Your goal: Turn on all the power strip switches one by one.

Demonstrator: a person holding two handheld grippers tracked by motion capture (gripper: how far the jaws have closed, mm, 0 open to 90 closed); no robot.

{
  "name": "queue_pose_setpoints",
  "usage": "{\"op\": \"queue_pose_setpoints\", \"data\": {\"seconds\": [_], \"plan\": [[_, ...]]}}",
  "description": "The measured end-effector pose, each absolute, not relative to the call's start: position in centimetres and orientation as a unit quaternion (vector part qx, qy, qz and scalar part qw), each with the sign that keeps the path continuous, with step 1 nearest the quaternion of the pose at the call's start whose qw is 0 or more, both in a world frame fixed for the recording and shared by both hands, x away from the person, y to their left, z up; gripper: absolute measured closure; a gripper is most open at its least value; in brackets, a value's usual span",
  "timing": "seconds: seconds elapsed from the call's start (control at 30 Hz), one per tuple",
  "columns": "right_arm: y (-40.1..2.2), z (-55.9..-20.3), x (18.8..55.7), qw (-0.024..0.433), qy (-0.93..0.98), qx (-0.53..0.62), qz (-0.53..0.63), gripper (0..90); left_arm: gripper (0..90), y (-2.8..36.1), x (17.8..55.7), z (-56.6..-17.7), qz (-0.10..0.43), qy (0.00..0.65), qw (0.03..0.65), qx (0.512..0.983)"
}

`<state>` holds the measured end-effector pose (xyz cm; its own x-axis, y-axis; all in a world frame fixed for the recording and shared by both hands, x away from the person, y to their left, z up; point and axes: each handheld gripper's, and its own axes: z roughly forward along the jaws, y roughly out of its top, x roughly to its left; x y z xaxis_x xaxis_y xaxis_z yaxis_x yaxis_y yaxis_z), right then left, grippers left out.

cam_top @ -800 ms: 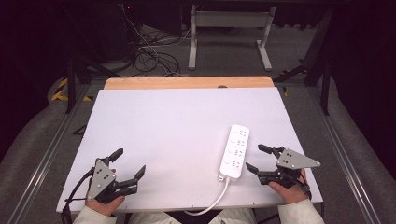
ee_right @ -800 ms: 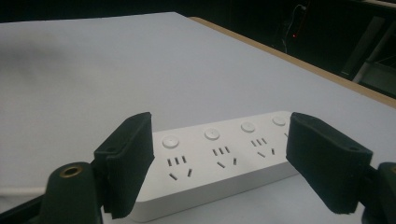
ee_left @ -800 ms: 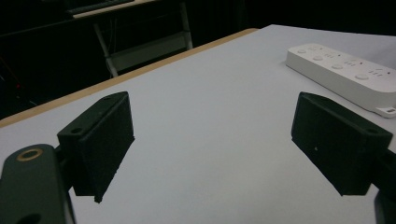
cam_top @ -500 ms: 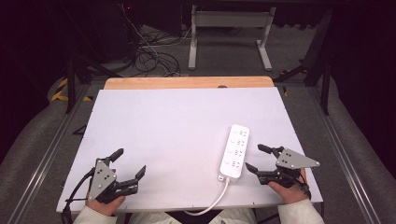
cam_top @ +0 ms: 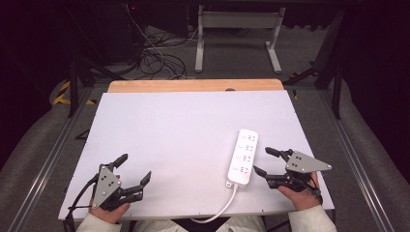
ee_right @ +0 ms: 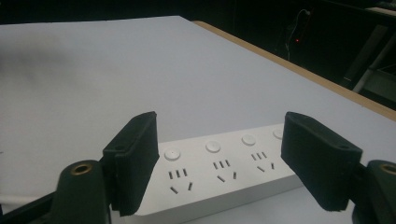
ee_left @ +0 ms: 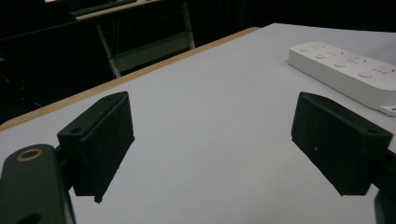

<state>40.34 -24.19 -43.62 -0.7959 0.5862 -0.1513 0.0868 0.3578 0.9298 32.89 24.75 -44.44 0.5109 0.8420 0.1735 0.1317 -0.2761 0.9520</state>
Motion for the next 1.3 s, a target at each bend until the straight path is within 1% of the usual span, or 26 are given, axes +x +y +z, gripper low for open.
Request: {"op": "queue_pose_setpoints", "data": {"seconds": [0.27, 0.67, 0.77, 0.87, 0.93, 1.3], "plan": [[-23.2, -42.6, 41.0, 0.228, 0.797, 0.214, 0.517, 29.8, 13.4, 24.7, 32.9, -44.4, 0.363, 0.339, 0.493, 0.714], [-20.8, -41.7, 42.3, 0.217, 0.808, 0.212, 0.505, 29.5, 13.4, 24.7, 32.9, -44.4, 0.363, 0.340, 0.492, 0.714], [-20.2, -41.7, 42.6, 0.208, 0.815, 0.208, 0.499, 30.3, 13.4, 24.7, 32.9, -44.5, 0.363, 0.341, 0.492, 0.714], [-19.7, -41.7, 43.0, 0.188, 0.823, 0.207, 0.495, 33.4, 13.4, 24.7, 32.9, -44.4, 0.363, 0.340, 0.492, 0.715], [-19.5, -41.7, 43.2, 0.185, 0.824, 0.206, 0.494, 34.8, 13.4, 24.7, 32.9, -44.4, 0.364, 0.340, 0.492, 0.714], [-17.8, -41.5, 44.0, 0.162, 0.836, 0.210, 0.481, 32.8, 13.4, 24.7, 32.9, -44.5, 0.365, 0.340, 0.492, 0.714]]}}
